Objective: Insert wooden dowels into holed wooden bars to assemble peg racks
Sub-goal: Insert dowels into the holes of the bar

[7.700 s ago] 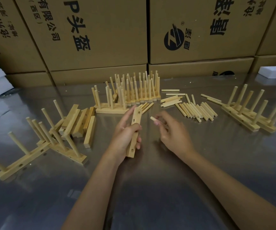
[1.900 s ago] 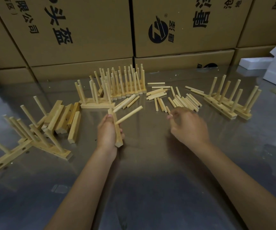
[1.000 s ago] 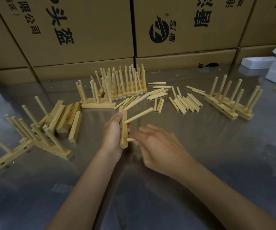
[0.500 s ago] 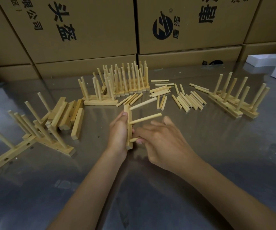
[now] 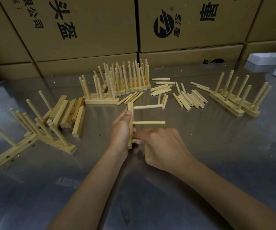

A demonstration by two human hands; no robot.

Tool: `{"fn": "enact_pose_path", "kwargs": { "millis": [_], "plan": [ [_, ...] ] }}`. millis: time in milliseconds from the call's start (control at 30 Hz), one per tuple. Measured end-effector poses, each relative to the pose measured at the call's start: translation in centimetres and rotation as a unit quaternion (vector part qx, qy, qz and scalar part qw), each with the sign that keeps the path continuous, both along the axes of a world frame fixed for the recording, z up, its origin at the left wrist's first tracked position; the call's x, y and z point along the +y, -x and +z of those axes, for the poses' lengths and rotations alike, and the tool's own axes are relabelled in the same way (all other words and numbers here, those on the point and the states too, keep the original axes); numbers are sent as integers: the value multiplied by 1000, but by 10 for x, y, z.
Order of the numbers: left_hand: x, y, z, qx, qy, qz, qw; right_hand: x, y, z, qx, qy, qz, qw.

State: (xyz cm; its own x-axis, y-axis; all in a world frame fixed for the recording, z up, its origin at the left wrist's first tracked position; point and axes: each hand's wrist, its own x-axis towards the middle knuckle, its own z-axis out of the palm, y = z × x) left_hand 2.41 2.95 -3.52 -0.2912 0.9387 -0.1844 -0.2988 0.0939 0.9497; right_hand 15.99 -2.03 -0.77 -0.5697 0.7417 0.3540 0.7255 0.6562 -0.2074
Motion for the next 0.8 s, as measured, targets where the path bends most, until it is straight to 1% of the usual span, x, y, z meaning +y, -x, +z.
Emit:
{"fn": "enact_pose_path", "kwargs": {
  "millis": [233,433,500,567,600,667,733,767,800],
  "plan": [
    [1,2,-2,28,-1,6,1000,4,7,-13,99,71,-66,990],
    [0,0,-2,43,-6,8,999,6,6,-11,127,130,-81,980],
    [2,-2,-1,45,-12,6,999,7,3,-7,122,131,-80,981],
    [4,-3,0,34,-17,14,999,7,-1,-3,104,94,-76,987],
    [4,-3,1,25,-20,21,999,7,-2,-1,95,51,-73,991],
    [5,-1,2,2,-24,39,999,5,-3,1,79,-74,-87,990],
    [6,5,3,-19,-31,65,997,2,0,3,115,-173,-130,970],
    [6,8,3,-28,-36,78,996,2,2,3,144,-192,-143,960],
    [7,12,4,-42,-38,90,994,3,3,1,163,-189,-149,957]
  ]
}}
